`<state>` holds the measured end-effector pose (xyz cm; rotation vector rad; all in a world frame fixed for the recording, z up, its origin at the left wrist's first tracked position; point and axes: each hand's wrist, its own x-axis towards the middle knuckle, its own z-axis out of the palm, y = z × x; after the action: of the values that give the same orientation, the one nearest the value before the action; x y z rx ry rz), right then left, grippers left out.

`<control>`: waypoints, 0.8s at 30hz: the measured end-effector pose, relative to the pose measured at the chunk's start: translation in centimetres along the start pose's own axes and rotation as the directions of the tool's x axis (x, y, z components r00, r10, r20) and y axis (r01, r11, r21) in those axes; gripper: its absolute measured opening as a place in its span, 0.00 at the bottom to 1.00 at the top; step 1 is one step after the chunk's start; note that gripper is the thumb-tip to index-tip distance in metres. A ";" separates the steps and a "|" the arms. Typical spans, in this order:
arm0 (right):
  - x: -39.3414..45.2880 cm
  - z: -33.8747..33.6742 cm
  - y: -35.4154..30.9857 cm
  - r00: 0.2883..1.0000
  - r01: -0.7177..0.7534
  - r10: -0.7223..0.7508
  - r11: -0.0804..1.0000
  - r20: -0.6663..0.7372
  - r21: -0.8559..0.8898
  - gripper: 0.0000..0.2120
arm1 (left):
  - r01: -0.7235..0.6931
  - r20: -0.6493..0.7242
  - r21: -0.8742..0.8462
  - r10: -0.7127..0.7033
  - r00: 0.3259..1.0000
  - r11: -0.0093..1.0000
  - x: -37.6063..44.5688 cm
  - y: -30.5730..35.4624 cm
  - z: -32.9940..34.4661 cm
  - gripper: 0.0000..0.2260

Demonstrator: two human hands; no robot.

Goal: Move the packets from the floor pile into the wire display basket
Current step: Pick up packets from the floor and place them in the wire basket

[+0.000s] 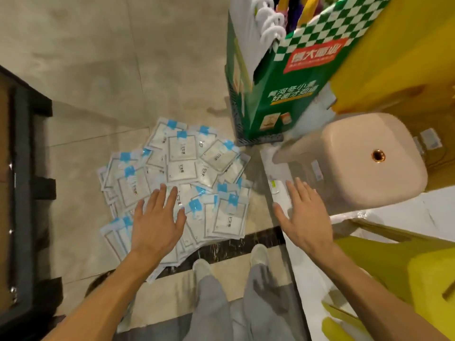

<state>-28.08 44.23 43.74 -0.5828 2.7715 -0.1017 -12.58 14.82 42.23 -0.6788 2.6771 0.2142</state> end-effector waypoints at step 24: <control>14.2 59.4 6.7 0.959 -0.073 0.062 0.997 0.277 0.033 0.54 | -0.149 -0.066 0.157 0.161 0.985 0.976 20.4 -3.0 56.0 0.41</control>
<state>-24.59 44.29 -17.55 -0.4526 2.5081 -0.0588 -10.20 16.44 -17.35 -0.4408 2.7886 0.0239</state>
